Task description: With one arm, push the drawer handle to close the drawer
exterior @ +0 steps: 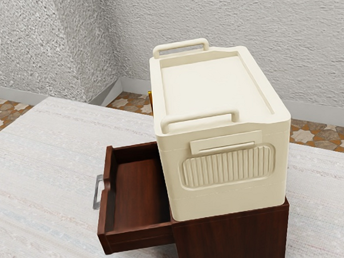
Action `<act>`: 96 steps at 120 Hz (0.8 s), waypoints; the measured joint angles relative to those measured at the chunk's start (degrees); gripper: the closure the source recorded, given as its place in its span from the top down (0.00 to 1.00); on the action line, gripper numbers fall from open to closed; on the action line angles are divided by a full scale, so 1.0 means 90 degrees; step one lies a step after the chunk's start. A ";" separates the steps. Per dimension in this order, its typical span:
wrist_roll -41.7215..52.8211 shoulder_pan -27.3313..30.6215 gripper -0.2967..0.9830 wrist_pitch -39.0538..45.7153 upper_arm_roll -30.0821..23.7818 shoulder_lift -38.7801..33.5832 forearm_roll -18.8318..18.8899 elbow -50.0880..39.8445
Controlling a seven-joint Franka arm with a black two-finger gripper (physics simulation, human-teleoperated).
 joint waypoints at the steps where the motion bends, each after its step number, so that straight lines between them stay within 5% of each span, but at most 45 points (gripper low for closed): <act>1: 0.0026 -0.0005 0.77 0.0146 0.0023 -0.0005 0.0017 -0.0045; 20: 0.0459 -0.0048 0.77 0.2029 0.0129 -0.0065 0.0182 -0.0176; 31: 0.0688 -0.0062 0.77 0.2385 -0.0630 -0.0138 0.0316 0.1218; 42: 0.0895 -0.0309 0.76 0.2609 -0.1445 0.0085 0.0373 0.1433; 68: 0.1461 -0.0717 0.38 0.2884 -0.1797 0.0454 0.0275 0.1093; 96: 0.2049 -0.0060 0.24 0.3349 -0.2693 -0.0719 0.0416 -0.1214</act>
